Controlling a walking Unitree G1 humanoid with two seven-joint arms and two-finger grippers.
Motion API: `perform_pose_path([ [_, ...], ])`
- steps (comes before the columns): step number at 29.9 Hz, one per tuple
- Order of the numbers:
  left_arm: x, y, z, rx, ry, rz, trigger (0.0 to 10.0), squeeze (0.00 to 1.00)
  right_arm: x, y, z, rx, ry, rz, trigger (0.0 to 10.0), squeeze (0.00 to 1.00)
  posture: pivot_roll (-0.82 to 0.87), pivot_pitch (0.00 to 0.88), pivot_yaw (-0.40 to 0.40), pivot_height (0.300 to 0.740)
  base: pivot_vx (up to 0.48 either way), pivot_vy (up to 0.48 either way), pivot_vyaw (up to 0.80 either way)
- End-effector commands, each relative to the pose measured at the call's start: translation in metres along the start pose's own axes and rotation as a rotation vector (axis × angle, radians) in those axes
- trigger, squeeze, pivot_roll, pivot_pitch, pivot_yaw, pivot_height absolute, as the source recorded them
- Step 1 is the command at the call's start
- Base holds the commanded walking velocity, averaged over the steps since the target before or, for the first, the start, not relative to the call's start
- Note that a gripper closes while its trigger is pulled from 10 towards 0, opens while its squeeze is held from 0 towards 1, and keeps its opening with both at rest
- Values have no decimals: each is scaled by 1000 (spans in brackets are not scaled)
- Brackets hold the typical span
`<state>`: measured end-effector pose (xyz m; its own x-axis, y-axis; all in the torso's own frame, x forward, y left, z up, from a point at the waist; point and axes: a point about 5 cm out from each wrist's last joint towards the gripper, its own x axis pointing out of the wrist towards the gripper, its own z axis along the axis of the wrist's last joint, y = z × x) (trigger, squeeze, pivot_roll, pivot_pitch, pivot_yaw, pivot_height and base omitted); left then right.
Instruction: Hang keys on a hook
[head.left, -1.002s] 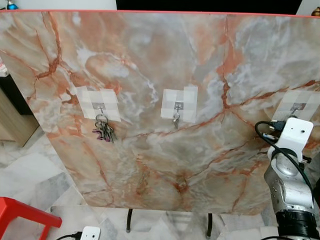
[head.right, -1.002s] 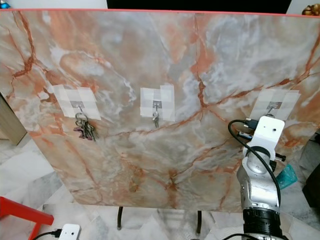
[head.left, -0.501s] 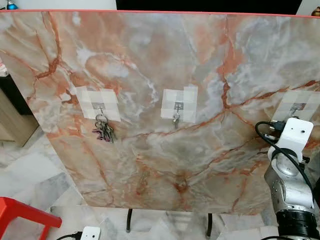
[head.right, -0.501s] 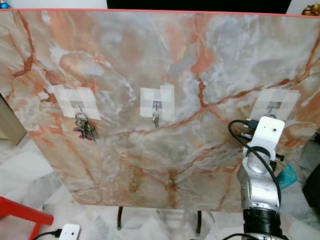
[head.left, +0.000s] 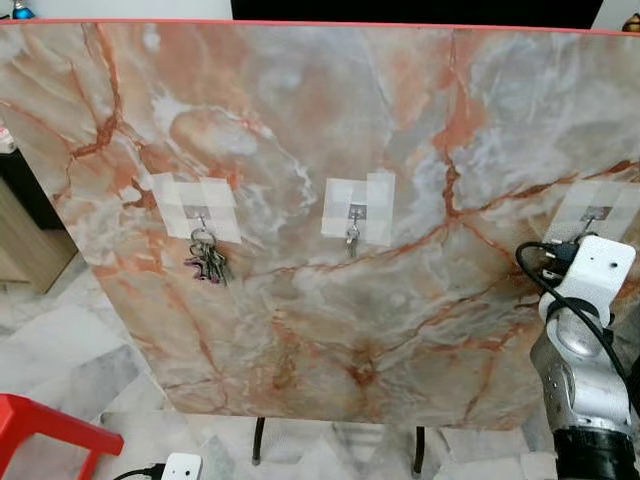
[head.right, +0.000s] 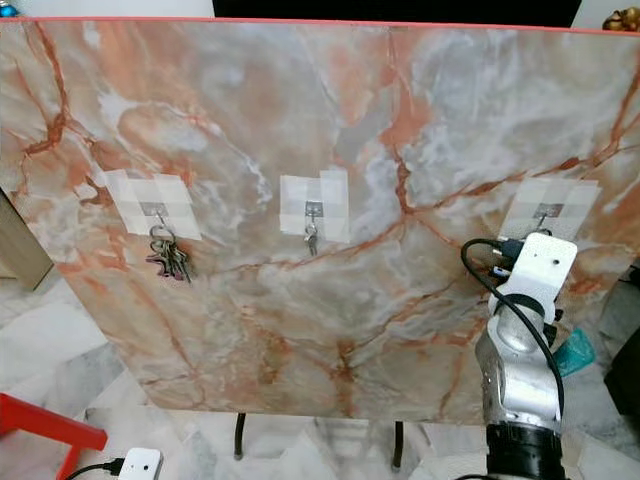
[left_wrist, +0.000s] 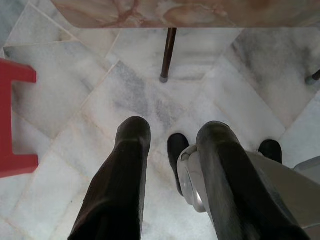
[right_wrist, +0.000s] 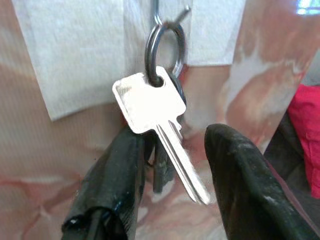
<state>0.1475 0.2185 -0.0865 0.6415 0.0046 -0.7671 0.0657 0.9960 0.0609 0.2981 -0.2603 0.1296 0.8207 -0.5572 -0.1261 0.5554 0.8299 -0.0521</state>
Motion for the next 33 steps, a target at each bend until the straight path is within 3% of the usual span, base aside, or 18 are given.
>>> perform_pose_path([
  [1, -2, 2, -5, 19, 7, 10, 10000, 0, -5, -1, -1, 8, -15, 9, 10000, 1000, 2, 0, -37, 740, 0, 0, 0],
  [12, -3, 6, -3, 15, -18, 32, 10000, 0, -44, -15, -54, -60, 129, 33, 10000, 1000, 5, 0, -38, 740, 0, 0, 0],
  [13, -3, 6, -3, 16, -17, 34, 10000, 0, -48, -18, -65, -84, 159, 37, 10000, 243, 1, 0, -39, 740, 0, 0, 0],
  [14, -3, 6, -3, 16, -17, 34, 10000, 0, -48, -18, -65, -84, 159, 37, 10000, 243, 1, 0, -39, 740, 0, 0, 0],
  [15, -4, 6, -4, 14, -15, 37, 10000, 0, -51, -20, -82, -110, 208, 52, 10000, 0, 1, 0, -39, 740, 0, 0, 0],
  [17, -4, 6, -5, 12, -9, 40, 10000, 0, -52, -22, -103, -143, 273, 66, 10000, 0, -4, 0, -39, 740, 0, 0, 0],
  [18, -4, 6, -5, 12, -9, 40, 10000, 0, -52, -22, -103, -143, 273, 66, 10000, 0, -4, 0, -39, 740, 0, 0, 0],
  [23, -2, 6, -3, 1, 3, 49, 10000, 0, -63, -17, -165, -213, 513, 123, 10000, 0, -3, 0, -43, 740, 0, 0, 0],
  [33, 0, 7, 0, 2, 12, 54, 10000, 0, -82, -6, -205, -258, 664, 246, 10000, 0, -8, 0, -41, 740, 0, 0, 0],
])
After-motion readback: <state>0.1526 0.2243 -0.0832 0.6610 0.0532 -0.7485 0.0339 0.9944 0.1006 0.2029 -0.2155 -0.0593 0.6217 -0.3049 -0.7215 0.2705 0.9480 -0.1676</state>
